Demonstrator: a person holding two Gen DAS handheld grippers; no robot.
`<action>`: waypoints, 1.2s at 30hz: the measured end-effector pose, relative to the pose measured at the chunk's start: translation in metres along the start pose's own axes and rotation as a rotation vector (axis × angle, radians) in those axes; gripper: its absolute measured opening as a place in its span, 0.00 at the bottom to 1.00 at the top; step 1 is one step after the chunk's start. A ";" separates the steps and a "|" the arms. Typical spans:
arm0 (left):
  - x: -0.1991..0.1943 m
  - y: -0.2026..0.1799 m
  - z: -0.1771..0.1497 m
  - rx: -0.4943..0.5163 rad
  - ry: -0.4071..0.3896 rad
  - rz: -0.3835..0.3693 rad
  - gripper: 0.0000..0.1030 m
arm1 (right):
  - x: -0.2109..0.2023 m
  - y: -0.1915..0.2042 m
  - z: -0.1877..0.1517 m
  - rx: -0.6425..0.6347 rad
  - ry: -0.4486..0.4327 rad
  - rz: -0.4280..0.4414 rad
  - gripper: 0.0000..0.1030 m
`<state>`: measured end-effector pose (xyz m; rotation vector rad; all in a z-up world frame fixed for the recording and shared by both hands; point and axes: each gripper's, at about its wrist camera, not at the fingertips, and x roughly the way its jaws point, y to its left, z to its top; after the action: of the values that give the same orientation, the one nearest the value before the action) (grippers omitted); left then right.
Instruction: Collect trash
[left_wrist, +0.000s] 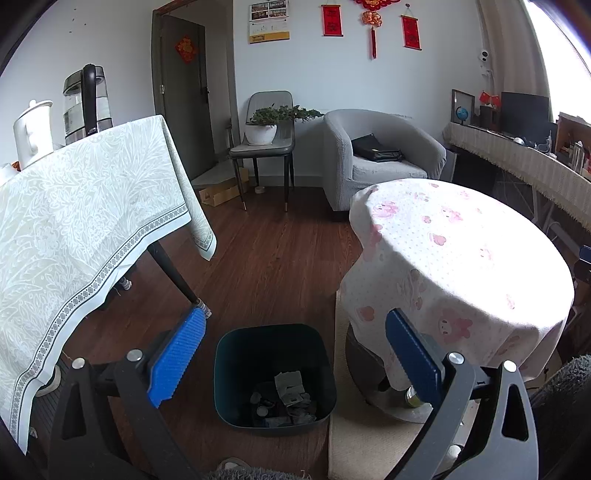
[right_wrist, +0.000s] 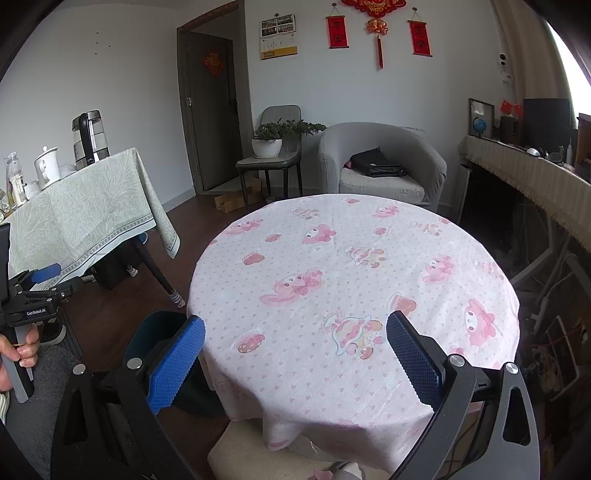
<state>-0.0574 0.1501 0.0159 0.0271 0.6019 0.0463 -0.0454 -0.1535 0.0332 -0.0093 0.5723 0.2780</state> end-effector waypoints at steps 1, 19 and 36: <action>0.000 -0.001 0.000 0.003 0.000 0.001 0.97 | 0.000 0.000 0.000 0.002 0.000 0.000 0.97; -0.001 -0.002 -0.001 -0.001 0.002 0.001 0.97 | 0.000 0.000 -0.001 0.012 0.004 0.002 0.97; 0.000 -0.002 -0.002 -0.004 0.004 0.000 0.97 | 0.000 0.001 0.000 0.016 0.007 0.002 0.97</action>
<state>-0.0585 0.1483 0.0143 0.0235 0.6054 0.0475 -0.0459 -0.1523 0.0335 0.0058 0.5814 0.2757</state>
